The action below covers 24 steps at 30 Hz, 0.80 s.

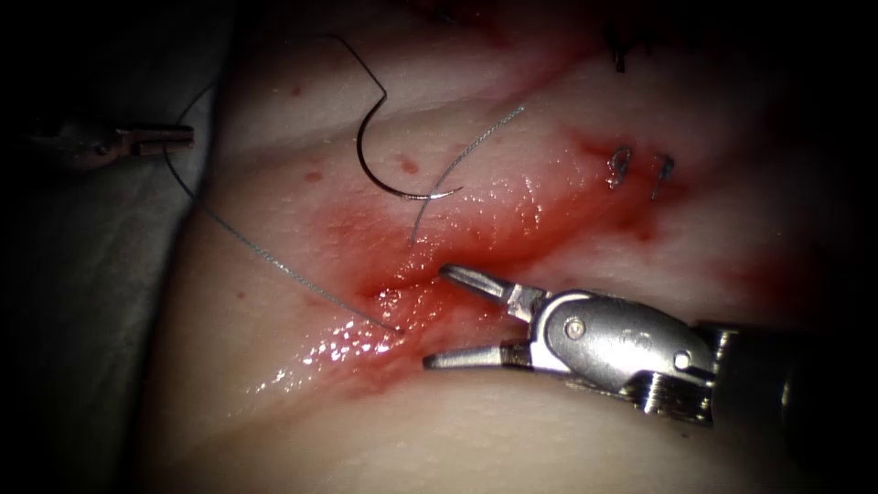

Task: Wound Closure
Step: Pick up thread with left jaws

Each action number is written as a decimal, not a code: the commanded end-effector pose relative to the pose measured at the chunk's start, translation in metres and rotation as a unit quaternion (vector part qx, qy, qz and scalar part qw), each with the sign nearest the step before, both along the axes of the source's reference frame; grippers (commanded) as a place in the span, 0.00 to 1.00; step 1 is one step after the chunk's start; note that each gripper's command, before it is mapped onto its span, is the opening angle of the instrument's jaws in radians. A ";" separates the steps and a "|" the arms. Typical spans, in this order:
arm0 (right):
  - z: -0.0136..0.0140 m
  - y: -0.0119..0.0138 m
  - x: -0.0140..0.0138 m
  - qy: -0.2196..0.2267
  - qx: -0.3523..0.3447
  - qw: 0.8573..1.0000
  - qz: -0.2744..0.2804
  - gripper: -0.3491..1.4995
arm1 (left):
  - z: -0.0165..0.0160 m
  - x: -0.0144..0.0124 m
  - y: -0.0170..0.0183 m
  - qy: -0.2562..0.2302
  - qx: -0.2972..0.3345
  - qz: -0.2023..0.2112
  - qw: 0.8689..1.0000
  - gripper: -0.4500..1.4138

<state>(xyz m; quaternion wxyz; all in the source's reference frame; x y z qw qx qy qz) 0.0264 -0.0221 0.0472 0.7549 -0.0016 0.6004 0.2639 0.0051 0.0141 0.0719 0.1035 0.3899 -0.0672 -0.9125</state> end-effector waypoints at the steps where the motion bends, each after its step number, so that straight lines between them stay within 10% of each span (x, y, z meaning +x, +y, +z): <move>1: 0.0003 -0.0004 0.0005 0.003 0.000 1.000 -0.003 0.84 | 0.0001 -0.0006 -0.0002 -0.010 0.001 -0.005 1.000 0.00; 18: -0.0052 -0.0034 0.0039 -0.104 0.078 0.990 -0.050 0.84 | -0.0115 -0.0076 -0.0071 -0.034 -0.002 -0.074 0.997 0.00; 24: -0.0064 -0.0042 0.0053 -0.159 0.090 0.983 -0.007 0.61 | -0.0130 -0.0109 -0.0091 -0.035 -0.010 -0.071 0.997 0.00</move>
